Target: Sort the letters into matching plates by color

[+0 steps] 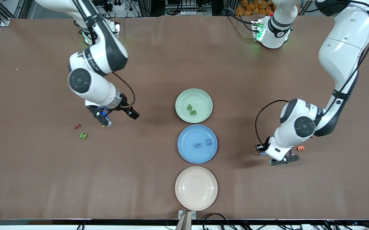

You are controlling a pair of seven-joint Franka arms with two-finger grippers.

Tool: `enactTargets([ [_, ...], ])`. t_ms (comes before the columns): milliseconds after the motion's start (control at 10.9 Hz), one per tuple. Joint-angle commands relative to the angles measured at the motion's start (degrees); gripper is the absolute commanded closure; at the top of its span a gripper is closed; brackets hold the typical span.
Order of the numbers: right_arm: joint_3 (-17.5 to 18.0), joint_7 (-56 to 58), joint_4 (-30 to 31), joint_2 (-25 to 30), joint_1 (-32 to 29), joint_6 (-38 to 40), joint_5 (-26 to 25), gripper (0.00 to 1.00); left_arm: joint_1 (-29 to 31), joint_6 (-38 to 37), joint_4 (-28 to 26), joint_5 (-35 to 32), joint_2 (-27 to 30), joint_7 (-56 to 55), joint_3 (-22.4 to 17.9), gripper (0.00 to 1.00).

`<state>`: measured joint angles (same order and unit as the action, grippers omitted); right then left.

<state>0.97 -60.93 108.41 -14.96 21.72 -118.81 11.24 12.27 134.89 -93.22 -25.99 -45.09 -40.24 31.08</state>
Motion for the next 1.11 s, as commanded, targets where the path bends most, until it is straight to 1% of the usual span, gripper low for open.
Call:
enactTargets([
  [0, 0.8, 10.8, 4.5, 3.7, -7.2, 0.1, 0.0, 0.00, -7.4, -0.4, 1.9, 1.0, 1.0, -11.9, -0.6, 1.00],
  [184, 0.6, 18.6, 6.0, 3.5, -11.9, -0.6, -0.1, 0.00, -11.5, -0.4, 2.2, 1.0, 1.1, -18.5, 0.0, 1.00],
  [368, 0.4, 26.4, 6.6, 2.9, -16.2, -1.9, -0.4, 0.00, -13.6, -0.4, 3.0, 0.9, 1.3, -24.6, 2.8, 1.00],
  [461, 0.4, 29.5, 6.6, 2.1, -18.0, -3.5, -1.6, 0.00, -15.0, -0.4, 3.6, 0.9, 1.3, -26.7, 3.7, 1.00],
  [645, 0.4, 34.8, 6.6, -0.5, -20.1, -7.3, -6.0, 0.00, -18.6, -0.4, 3.8, 0.9, 1.3, -30.0, 4.0, 1.00],
  [737, 0.3, 36.8, 6.6, -2.5, -21.1, -10.4, -8.8, 0.00, -20.2, -0.4, 4.8, 0.9, 1.1, -31.0, 4.0, 1.00],
  [829, -0.2, 38.5, 6.6, -4.2, -21.3, -13.0, -10.3, 0.00, -21.4, -0.4, 5.1, 1.0, 1.0, -31.4, 3.9, 1.00],
  [921, -0.5, 39.1, 6.5, -5.6, -22.2, -15.3, -10.5, 0.00, -22.3, -0.4, 5.8, 1.1, 0.7, -31.5, 3.9, 0.67],
  [1013, -0.5, 39.1, 6.3, -6.8, -22.8, -17.3, -10.5, 0.00, -23.2, -0.4, 5.9, 0.6, 0.7, -31.3, 3.8, 0.02],
])
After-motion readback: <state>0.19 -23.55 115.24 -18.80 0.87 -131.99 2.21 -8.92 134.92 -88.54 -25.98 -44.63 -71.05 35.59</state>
